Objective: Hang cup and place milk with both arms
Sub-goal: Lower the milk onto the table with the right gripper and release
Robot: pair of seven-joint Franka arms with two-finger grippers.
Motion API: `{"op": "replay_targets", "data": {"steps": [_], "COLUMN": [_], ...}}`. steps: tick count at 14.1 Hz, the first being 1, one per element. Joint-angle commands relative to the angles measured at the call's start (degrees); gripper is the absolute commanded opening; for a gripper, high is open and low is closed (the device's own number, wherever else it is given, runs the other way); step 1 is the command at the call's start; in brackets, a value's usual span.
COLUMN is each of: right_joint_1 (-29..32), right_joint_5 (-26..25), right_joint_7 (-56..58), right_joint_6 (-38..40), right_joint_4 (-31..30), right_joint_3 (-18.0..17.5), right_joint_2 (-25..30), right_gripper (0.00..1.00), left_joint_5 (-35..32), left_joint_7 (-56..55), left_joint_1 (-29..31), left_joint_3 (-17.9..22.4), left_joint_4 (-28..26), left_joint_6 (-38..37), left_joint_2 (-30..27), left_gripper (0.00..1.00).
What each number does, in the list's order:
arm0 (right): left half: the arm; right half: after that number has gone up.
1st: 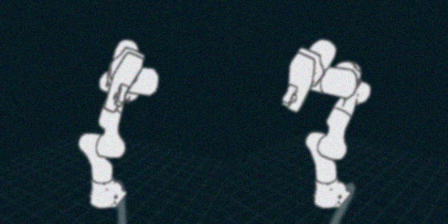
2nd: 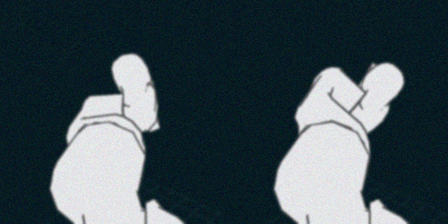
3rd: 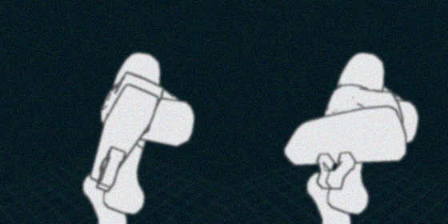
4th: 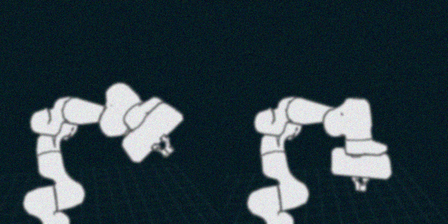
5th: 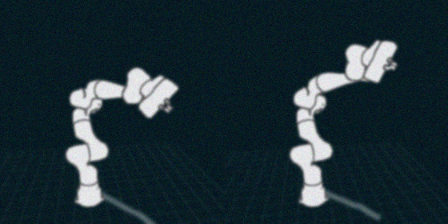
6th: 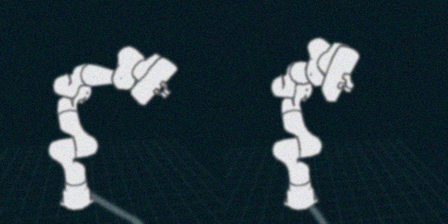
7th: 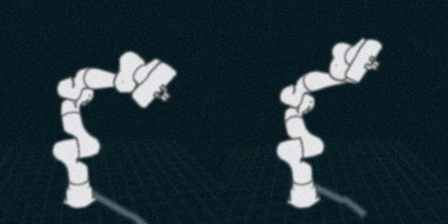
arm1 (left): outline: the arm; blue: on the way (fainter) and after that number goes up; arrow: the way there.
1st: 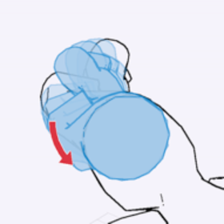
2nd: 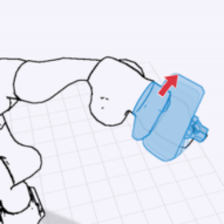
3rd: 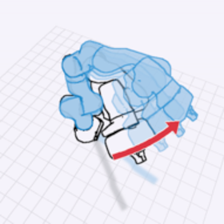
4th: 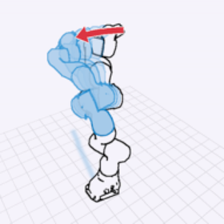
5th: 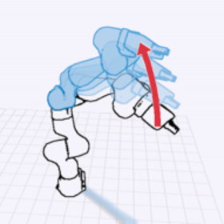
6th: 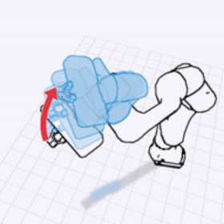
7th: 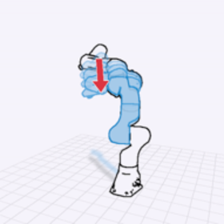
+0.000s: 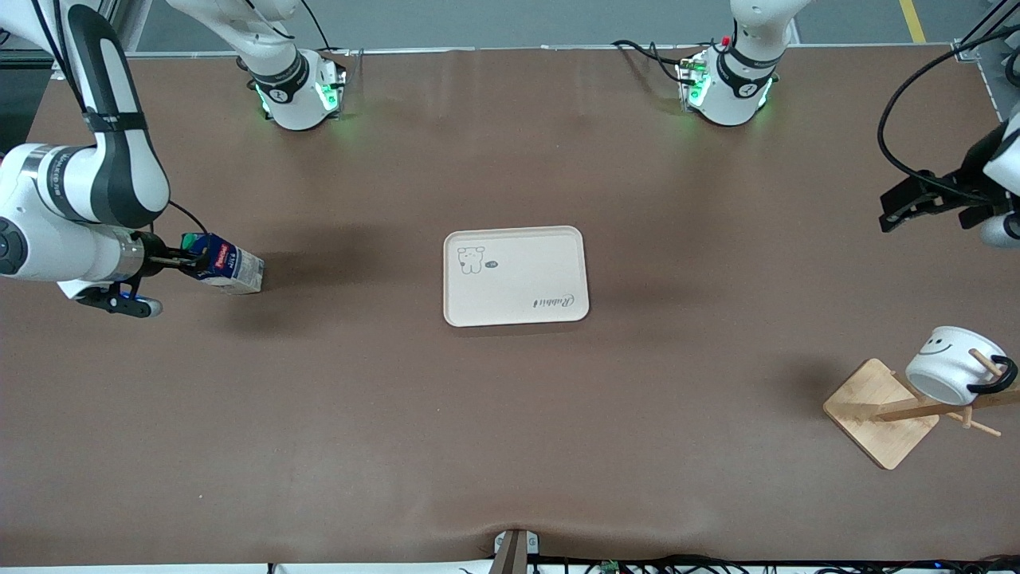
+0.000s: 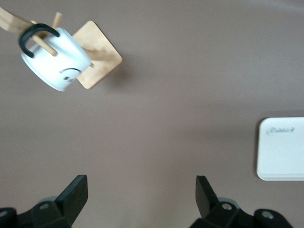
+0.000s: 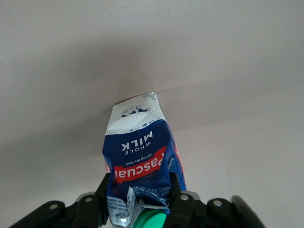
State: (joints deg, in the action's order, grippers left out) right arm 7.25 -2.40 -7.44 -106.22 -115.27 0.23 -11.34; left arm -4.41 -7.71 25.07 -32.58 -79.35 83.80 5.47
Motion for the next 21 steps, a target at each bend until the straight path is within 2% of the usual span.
{"op": "replay_targets", "data": {"steps": [1, 5, 7, 9, 11, 13, 19, 21], "right_joint_1": [1.5, 1.5, 1.4, 1.4, 1.4, 0.8, -2.6, -3.1], "right_joint_5": [-1.1, -1.1, -1.1, -1.1, -1.1, -1.1, -0.5, -0.2], "right_joint_7": [0.1, 0.1, 0.1, -0.3, 0.8, 1.1, 1.7, 1.9], "right_joint_6": [-0.8, -0.6, -0.5, 0.5, 4.0, 6.8, 25.0, 25.4], "right_joint_4": [-2.8, -2.5, -2.2, -1.2, 3.6, 7.5, 28.3, 32.5], "right_joint_3": [-1.2, -1.2, -1.2, -1.3, -1.3, -1.5, -1.6, -1.6], "right_joint_2": [1.2, 1.1, 1.2, 1.5, 1.1, 1.0, -2.1, -2.2], "right_gripper": [0.65, 0.99, 1.00, 1.00, 1.00, 1.00, 1.00, 1.00], "left_joint_5": [3.8, 4.1, 4.1, 3.5, 3.2, 3.2, 3.2, 3.2], "left_joint_7": [0.3, -0.1, -0.4, -0.4, -0.4, -0.4, 0.7, 0.6], "left_joint_1": [-11.1, -26.2, -30.5, -31.1, -31.5, -30.7, -29.3, -29.3], "left_joint_3": [13.0, 26.6, 30.6, 31.0, 31.4, 31.4, 31.2, 31.2], "left_joint_4": [-4.1, -9.0, -11.7, -13.9, -17.2, -18.3, -17.5, -17.5], "left_joint_6": [-0.9, -0.9, -0.5, 0.7, 3.3, 4.1, 3.9, 3.7], "left_joint_2": [-5.7, -9.9, -11.8, -13.7, -16.6, -17.5, -17.3, -17.3], "left_gripper": [1.00, 1.00, 1.00, 1.00, 1.00, 1.00, 1.00, 1.00]}}
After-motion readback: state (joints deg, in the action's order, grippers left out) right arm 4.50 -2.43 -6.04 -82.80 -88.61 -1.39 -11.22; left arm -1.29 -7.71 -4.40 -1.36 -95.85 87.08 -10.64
